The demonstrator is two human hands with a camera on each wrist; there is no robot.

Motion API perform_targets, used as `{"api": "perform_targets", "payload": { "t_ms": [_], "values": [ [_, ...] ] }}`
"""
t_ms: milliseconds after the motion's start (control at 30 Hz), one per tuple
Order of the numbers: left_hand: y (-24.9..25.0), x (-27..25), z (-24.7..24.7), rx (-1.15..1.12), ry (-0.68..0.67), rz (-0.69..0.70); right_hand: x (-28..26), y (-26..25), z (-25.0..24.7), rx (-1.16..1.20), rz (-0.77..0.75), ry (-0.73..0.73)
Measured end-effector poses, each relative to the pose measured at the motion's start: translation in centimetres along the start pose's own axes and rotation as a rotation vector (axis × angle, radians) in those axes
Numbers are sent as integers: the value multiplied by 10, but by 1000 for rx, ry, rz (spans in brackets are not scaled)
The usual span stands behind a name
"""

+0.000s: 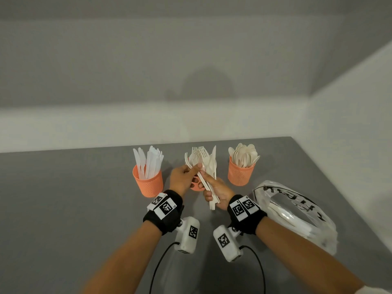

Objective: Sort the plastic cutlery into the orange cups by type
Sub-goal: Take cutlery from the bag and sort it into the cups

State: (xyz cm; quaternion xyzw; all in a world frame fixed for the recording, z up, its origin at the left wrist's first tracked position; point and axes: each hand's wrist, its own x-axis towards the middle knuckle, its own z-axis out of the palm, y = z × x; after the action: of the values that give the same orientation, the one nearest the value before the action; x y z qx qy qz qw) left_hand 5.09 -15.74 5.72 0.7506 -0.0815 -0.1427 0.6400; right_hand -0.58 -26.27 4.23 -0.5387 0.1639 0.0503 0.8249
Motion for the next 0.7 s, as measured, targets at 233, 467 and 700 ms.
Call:
{"api": "perform_targets", "payload": {
  "t_ms": [233, 467, 700],
  "values": [
    [0, -1, 8, 108, 89, 35, 2, 5, -3, -112, -111, 80],
    [-1, 0, 11, 21, 161, 40, 2, 7, -12, -137, -122, 27],
    [5, 2, 6, -278, 303, 1, 2, 3, -20, -127, -136, 145]
  ]
}}
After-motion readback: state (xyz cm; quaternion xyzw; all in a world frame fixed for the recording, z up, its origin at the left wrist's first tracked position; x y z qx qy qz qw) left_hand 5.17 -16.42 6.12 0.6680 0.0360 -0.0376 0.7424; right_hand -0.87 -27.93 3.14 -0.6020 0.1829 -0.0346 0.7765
